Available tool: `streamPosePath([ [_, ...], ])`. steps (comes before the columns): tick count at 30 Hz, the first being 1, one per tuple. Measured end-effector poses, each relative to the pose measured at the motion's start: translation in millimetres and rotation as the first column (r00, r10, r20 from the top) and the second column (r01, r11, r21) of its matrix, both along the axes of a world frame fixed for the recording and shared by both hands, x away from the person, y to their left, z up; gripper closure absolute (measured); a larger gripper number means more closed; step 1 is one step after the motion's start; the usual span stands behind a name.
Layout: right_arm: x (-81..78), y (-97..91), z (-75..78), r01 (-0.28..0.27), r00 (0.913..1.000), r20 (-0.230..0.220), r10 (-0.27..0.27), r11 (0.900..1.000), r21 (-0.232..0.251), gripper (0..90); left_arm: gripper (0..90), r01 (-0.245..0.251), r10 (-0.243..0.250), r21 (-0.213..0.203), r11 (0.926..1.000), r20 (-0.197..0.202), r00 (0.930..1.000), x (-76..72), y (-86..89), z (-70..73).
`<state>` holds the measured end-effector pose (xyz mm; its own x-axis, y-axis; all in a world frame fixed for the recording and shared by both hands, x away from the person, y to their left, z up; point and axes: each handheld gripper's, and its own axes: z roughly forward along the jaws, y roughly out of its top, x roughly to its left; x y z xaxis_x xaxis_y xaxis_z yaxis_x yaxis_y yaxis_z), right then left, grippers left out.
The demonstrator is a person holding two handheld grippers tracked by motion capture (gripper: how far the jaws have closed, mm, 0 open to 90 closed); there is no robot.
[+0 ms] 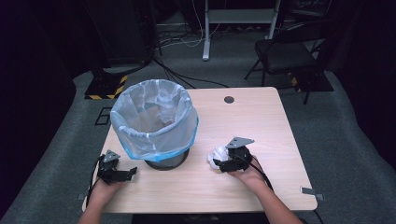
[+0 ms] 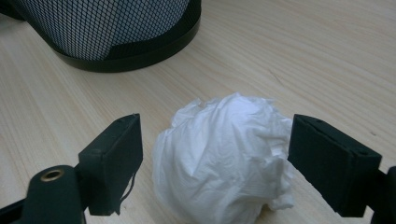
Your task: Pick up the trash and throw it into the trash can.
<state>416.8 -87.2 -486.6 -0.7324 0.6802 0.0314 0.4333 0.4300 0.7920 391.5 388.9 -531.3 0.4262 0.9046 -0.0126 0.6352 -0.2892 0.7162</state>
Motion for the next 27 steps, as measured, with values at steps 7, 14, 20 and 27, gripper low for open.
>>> streamPosePath([
  [7, 1.3, 6.7, -8.3, 0.001, 1.0, -0.003, -0.001, 0.9991, -0.042, 16.2, 0.0, 0.0, 0.0, -0.002, 1.0, 0.0, 1.0, 0.1, 0.0, -0.1],
  [14, 3.8, 8.1, -17.5, 0.015, 0.9996, -0.024, -0.017, 0.9976, -0.068, 17.5, 0.0, 0.001, -0.001, -0.002, 1.0, -0.001, 1.0, 0.1, -0.1, -0.1],
  [20, 4.9, 8.8, -21.4, 0.013, 0.9997, -0.018, -0.014, 0.996, -0.088, 23.9, 0.0, 0.001, -0.001, 0.0, 1.0, 0.0, 1.0, 0.1, 0.0, 0.0],
  [27, 5.3, 7.5, -22.3, 0.015, 0.9996, -0.021, -0.017, 0.9961, -0.087, 32.7, 0.0, 0.001, -0.001, 0.0, 1.0, 0.0, 1.0, 0.1, 0.0, 0.0],
])
